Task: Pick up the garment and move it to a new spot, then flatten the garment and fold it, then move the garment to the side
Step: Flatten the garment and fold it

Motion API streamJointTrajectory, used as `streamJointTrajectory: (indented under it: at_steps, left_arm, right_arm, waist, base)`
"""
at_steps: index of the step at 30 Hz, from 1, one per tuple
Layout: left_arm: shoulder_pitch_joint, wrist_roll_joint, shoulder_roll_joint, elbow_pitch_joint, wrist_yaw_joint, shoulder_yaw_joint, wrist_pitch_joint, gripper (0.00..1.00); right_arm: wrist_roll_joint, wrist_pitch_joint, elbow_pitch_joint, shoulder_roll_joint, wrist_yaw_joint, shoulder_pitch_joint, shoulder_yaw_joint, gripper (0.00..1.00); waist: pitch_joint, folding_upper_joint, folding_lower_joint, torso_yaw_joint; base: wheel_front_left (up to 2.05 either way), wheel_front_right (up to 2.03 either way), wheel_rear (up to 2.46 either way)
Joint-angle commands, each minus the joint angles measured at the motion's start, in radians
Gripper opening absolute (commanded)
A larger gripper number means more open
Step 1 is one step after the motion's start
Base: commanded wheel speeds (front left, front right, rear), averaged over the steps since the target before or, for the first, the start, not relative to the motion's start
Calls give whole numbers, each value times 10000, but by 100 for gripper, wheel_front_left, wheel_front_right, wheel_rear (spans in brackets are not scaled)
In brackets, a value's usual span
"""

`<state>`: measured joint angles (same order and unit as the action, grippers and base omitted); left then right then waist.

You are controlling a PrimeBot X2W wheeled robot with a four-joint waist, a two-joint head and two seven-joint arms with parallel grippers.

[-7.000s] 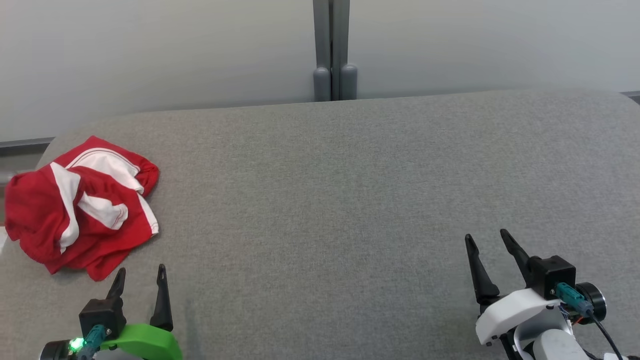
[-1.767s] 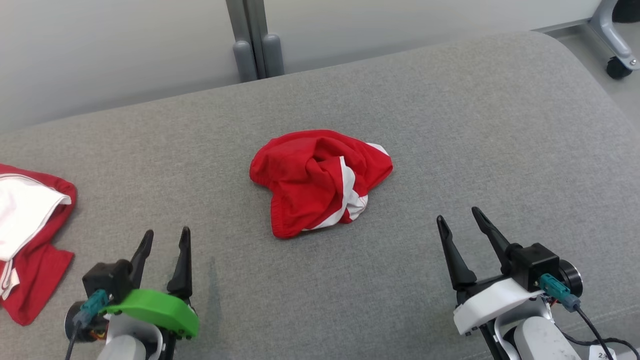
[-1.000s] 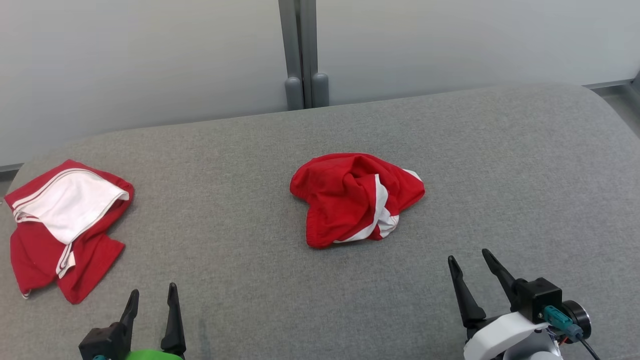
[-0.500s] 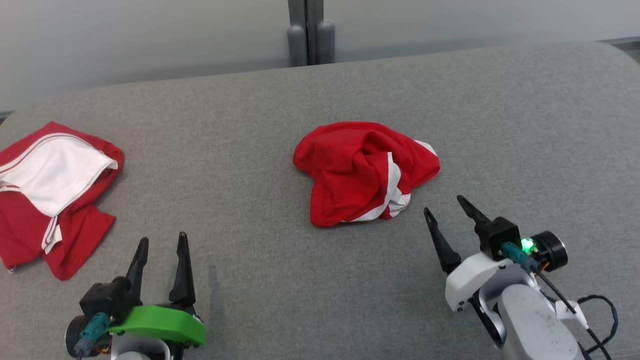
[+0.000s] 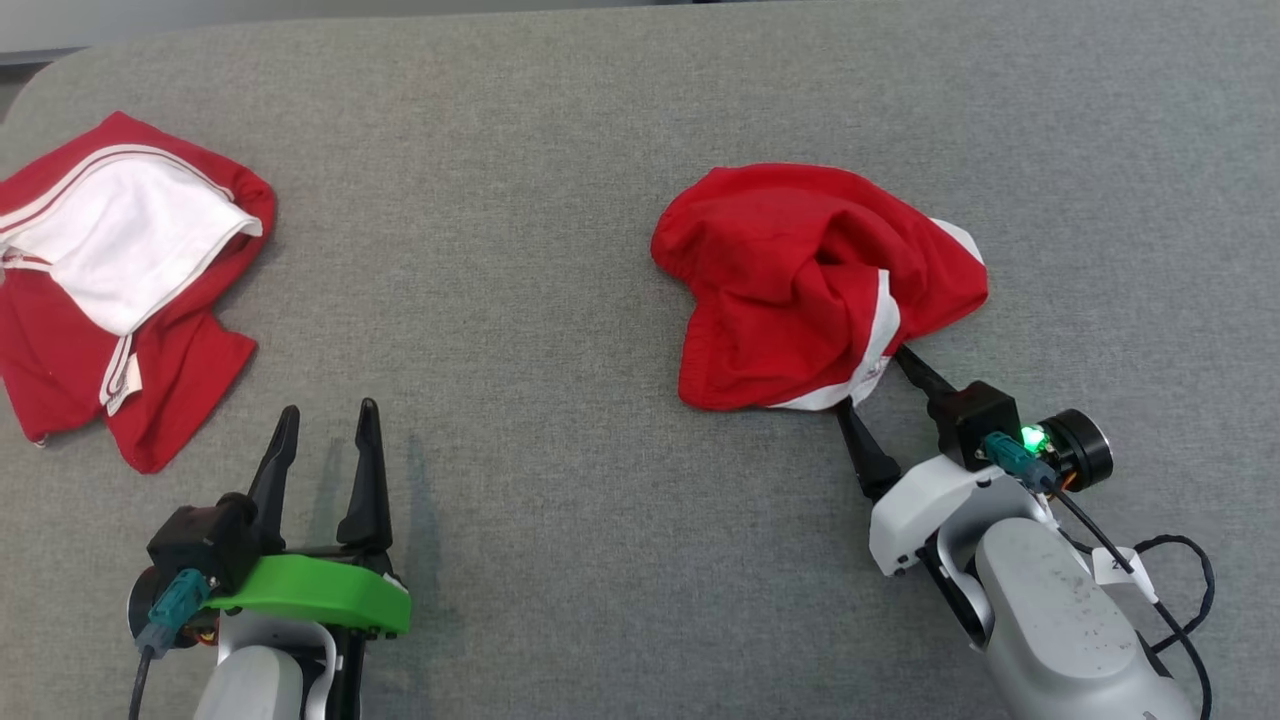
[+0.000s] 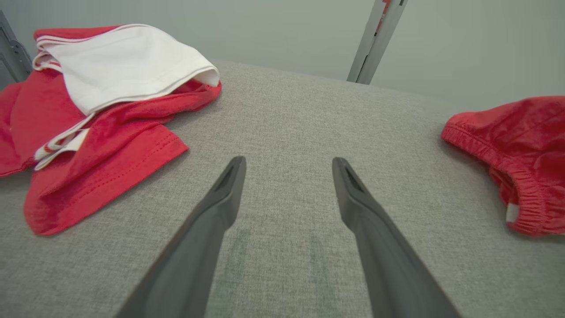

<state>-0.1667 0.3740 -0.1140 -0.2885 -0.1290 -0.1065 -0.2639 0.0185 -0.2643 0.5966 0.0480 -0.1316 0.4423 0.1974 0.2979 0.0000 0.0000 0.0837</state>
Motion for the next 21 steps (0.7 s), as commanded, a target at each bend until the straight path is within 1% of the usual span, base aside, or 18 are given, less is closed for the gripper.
streamJointTrajectory:
  at_steps: [1,2,3,6,8,11,13,17,19,21]
  left_arm:
    - [-196,87,-85,52,-31,-5,-9,100]
    - [-196,90,-90,58,-31,-2,-9,100]
    - [-199,89,-89,55,-31,-4,-9,100]
    - [-174,122,-58,30,-31,22,-9,100]
    - [-106,103,-21,-3,-31,-6,-9,100]
    - [39,49,49,-26,-31,-46,-9,100]
    - [143,10,77,7,-31,-64,-9,100]
    - [356,-74,175,-60,-31,-173,-9,100]
    - [444,-105,225,-88,-31,-308,-9,100]
    - [531,-124,298,-127,-31,-445,-9,100]
  right_arm:
    - [93,-2,1,45,17,110,36,48]
    - [95,-2,-8,45,17,120,60,12]
    - [174,-2,-45,47,17,120,76,0]
    - [306,-4,-256,56,17,-7,-60,0]
    - [452,-2,-573,61,17,-174,-413,0]
    - [288,-2,-1459,41,17,-417,-845,0]
    - [83,-4,-2099,39,17,-347,-914,0]
    - [-501,-2,-3045,78,17,440,-659,0]
    - [-595,-2,-3209,257,17,1066,-334,0]
    - [-531,-2,-3121,429,17,1850,65,0]
  waist:
    - [144,0,0,145]
    - [149,0,0,146]
    - [145,0,0,147]
    - [41,0,0,126]
    - [-88,0,0,97]
    - [-347,0,0,34]
    - [-554,0,0,-63]
    - [-1069,0,0,-210]
    - [-1311,0,0,-189]
    - [-1494,0,0,-113]
  base:
    - [0,0,0]
    - [0,0,0]
    - [0,0,0]
    - [0,0,0]
    - [0,0,0]
    - [0,0,0]
    - [0,0,0]
    - [0,0,0]
    - [0,0,0]
    - [0,0,0]
